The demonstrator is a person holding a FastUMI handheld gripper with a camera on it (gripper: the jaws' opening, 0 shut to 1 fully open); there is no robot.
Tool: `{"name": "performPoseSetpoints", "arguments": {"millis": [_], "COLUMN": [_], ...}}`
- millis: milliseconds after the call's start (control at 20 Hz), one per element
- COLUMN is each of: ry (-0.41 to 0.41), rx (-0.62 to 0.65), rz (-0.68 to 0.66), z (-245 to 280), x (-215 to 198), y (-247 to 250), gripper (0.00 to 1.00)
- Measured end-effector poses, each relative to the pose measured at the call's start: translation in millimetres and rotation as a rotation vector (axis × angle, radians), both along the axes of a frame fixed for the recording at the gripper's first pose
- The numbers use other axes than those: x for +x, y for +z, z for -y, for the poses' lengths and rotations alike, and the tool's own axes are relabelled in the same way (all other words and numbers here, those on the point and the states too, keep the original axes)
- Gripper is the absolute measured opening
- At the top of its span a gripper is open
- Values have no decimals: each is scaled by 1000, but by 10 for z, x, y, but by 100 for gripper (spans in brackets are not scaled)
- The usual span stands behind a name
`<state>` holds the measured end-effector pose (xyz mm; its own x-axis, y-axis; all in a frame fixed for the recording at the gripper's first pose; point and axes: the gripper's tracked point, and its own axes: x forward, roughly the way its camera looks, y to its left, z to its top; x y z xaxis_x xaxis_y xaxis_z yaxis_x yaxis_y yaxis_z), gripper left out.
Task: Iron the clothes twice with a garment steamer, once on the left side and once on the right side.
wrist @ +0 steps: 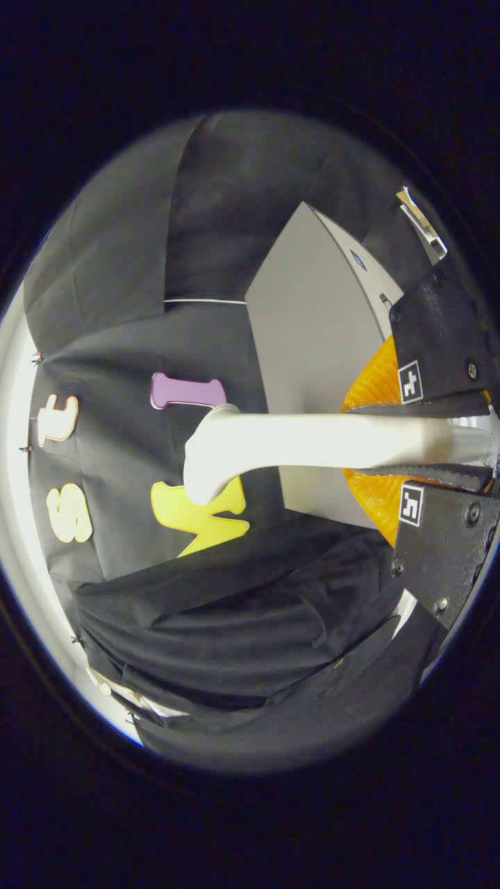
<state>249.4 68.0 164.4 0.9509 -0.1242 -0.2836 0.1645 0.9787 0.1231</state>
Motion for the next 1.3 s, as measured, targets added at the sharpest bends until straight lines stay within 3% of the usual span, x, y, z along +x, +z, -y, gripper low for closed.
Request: {"name": "performPoseSetpoints", "arguments": {"millis": [800, 1300], "ry": [-162, -112], "rx": [-300, -414], "rz": [400, 643], "z": [-1065, -1677], "x": [-603, -270], "y": [1236, 1935], "gripper": [29, 29]}}
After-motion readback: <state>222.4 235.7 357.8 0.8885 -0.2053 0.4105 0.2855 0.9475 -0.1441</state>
